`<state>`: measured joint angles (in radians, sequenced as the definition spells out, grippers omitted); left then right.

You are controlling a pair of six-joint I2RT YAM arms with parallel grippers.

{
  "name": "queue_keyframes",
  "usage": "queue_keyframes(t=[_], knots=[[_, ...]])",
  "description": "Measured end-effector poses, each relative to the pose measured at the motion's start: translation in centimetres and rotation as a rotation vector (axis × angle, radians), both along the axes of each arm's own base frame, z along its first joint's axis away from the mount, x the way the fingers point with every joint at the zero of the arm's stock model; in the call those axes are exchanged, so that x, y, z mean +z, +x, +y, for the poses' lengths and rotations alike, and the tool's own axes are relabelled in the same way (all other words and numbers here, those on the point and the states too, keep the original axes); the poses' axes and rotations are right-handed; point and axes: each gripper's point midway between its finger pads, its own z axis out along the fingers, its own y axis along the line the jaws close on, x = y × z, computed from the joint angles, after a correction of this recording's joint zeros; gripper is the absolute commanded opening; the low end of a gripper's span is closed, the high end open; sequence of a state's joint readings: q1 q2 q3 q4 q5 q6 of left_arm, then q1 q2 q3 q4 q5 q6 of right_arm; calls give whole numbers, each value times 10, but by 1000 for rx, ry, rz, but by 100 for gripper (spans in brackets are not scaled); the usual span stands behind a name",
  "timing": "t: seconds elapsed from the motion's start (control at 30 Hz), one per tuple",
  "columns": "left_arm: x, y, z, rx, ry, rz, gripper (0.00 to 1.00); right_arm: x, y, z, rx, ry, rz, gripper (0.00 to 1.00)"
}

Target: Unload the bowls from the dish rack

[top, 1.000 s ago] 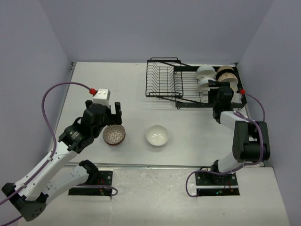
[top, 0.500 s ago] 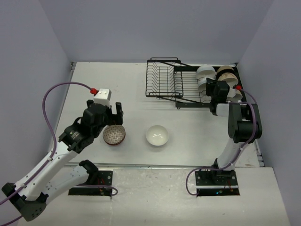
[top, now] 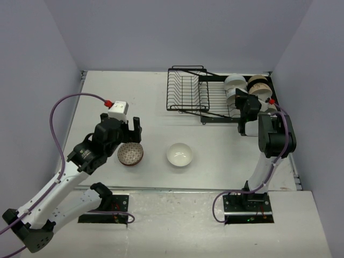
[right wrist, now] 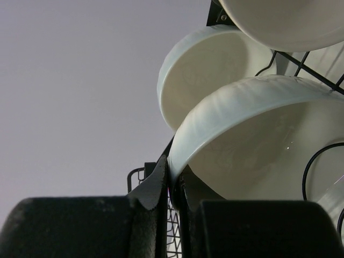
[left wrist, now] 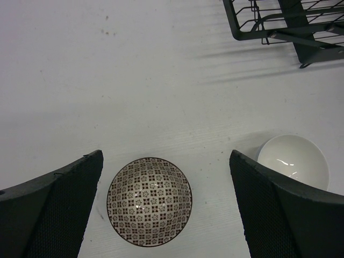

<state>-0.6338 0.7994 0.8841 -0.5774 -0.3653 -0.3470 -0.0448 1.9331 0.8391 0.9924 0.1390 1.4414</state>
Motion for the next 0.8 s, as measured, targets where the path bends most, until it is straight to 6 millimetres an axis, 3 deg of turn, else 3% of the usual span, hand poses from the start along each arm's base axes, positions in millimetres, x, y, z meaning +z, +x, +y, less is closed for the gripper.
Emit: queue_keyframes(t=[0.43, 0.8], knots=[[-4, 2, -4, -13, -5, 10, 100, 4, 0, 6, 70, -75, -152, 0], [-7, 4, -3, -10, -4, 21, 100, 9, 2, 9, 126, -91, -171, 0]])
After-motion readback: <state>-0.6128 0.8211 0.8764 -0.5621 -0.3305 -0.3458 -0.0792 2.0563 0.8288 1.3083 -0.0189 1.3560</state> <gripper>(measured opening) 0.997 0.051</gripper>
